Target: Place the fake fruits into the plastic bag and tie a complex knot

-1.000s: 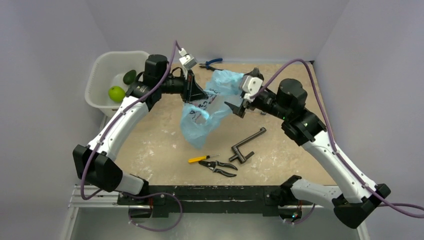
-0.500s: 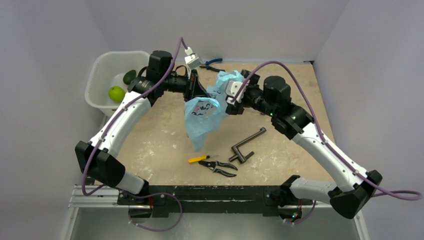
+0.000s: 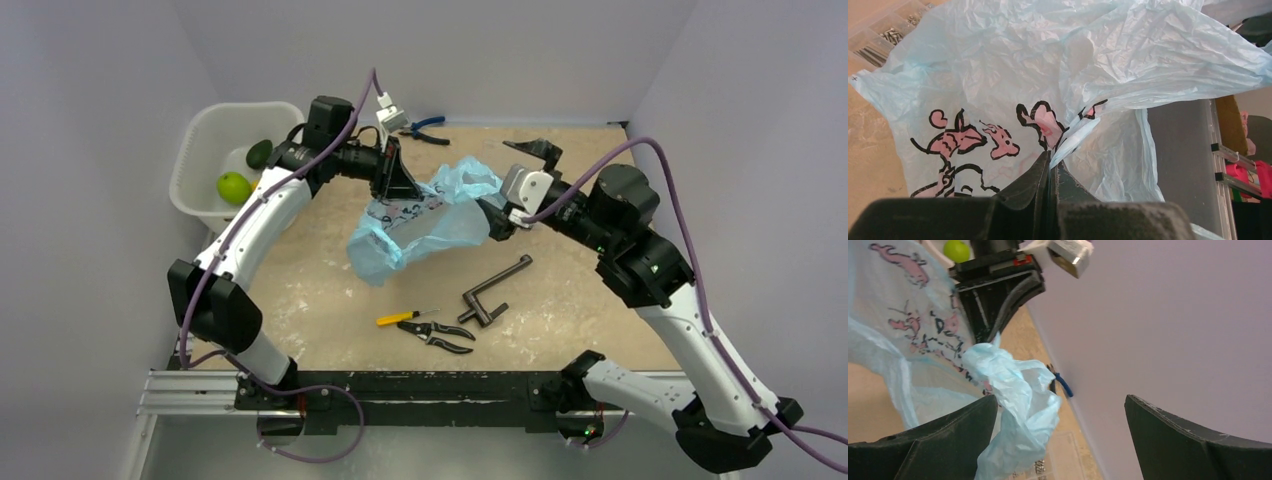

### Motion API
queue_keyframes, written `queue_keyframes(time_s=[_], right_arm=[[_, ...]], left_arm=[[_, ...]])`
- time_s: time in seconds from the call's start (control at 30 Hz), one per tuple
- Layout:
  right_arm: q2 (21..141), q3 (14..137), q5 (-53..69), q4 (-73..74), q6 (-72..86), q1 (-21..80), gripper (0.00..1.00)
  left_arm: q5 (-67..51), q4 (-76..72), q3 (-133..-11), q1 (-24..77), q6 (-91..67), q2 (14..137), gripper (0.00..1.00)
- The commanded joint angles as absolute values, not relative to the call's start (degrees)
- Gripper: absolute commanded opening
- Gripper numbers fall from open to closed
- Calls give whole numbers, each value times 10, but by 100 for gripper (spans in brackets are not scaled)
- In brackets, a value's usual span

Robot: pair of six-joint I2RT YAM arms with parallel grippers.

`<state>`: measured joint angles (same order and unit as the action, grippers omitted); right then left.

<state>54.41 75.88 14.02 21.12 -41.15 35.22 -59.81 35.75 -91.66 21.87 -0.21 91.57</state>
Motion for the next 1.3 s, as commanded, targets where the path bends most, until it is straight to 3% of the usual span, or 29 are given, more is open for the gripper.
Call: queue_keyframes(time_s=[0.0,0.13,0.33,0.5,0.63,0.77,0.87,1.27], right_arm=[[577,792,244,317,-489,361,99],[633,828,252,379,-546,367,99],[701,853,223,355,-564,377,99],[710,832,244,323,-548,377,94],[707,853,219,319,-495,366,99],[668,872,270,338,-432,289,99],[619,843,291,330,-423,285,99],[645,812,312,369,-509,360,99]], left_arm=[[-633,359,-956,220,5,923,0],[-657,390,-972,227,37,925,0],[-719,469,-992,244,138,923,0],[-739,699,-1087,264,348,973,0],[-739,846,-1146,264,472,1012,0],[-729,819,-1116,250,462,998,0],[-711,788,-1105,251,457,988,0],[-696,792,-1174,280,467,1017,0]])
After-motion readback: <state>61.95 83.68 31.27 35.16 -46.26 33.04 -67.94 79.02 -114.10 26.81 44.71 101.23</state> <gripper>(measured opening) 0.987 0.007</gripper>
